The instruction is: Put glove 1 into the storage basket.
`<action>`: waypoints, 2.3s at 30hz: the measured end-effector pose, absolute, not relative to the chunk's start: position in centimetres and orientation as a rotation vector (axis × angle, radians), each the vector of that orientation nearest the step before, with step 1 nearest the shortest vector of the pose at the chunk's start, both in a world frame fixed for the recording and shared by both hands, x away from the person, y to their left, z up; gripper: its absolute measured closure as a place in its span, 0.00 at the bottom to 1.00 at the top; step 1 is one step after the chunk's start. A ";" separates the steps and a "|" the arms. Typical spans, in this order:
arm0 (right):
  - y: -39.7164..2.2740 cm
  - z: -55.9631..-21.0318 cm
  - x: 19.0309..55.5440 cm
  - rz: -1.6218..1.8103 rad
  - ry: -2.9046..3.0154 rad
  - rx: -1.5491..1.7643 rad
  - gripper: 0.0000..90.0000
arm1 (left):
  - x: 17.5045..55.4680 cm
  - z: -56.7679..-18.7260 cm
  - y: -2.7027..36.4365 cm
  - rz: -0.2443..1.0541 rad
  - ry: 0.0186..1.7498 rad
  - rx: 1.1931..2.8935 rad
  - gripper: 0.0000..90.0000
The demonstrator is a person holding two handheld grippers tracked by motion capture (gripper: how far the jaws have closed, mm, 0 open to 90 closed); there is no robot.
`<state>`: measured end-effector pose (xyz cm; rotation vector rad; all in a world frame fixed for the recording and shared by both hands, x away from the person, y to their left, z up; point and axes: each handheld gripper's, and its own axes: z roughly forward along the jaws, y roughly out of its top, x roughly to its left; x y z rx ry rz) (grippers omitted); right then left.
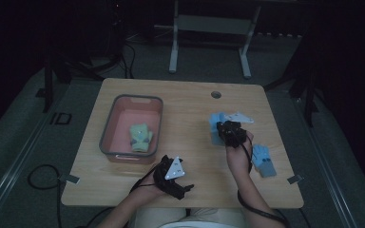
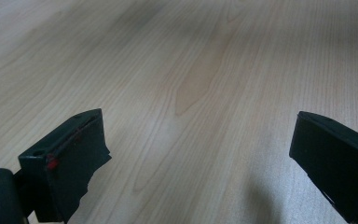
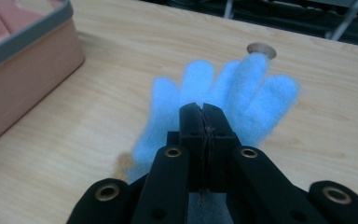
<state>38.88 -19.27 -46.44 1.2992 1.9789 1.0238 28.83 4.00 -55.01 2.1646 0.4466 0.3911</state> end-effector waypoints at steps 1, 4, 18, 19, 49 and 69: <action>-19.0 -46.4 38.4 1.029 1.965 1.313 0.98 | 28.8 -55.0 4.0 0.391 0.447 2.165 0.04; -18.5 -46.6 37.2 1.030 1.958 1.347 0.98 | 28.8 -55.1 4.0 0.392 0.442 2.165 0.04; -17.0 -50.9 35.5 0.967 2.028 1.405 0.98 | 28.7 -55.3 3.9 0.396 0.435 2.166 0.04; -17.0 -50.9 35.5 0.967 2.028 1.405 0.98 | 28.7 -55.3 3.9 0.396 0.435 2.166 0.04; -17.0 -53.0 37.1 0.979 2.147 1.274 0.75 | 28.7 -55.5 4.1 0.372 0.433 2.167 0.04; -28.1 -49.1 35.2 1.067 2.211 1.121 0.72 | 28.6 -55.7 4.0 0.363 0.413 2.184 0.04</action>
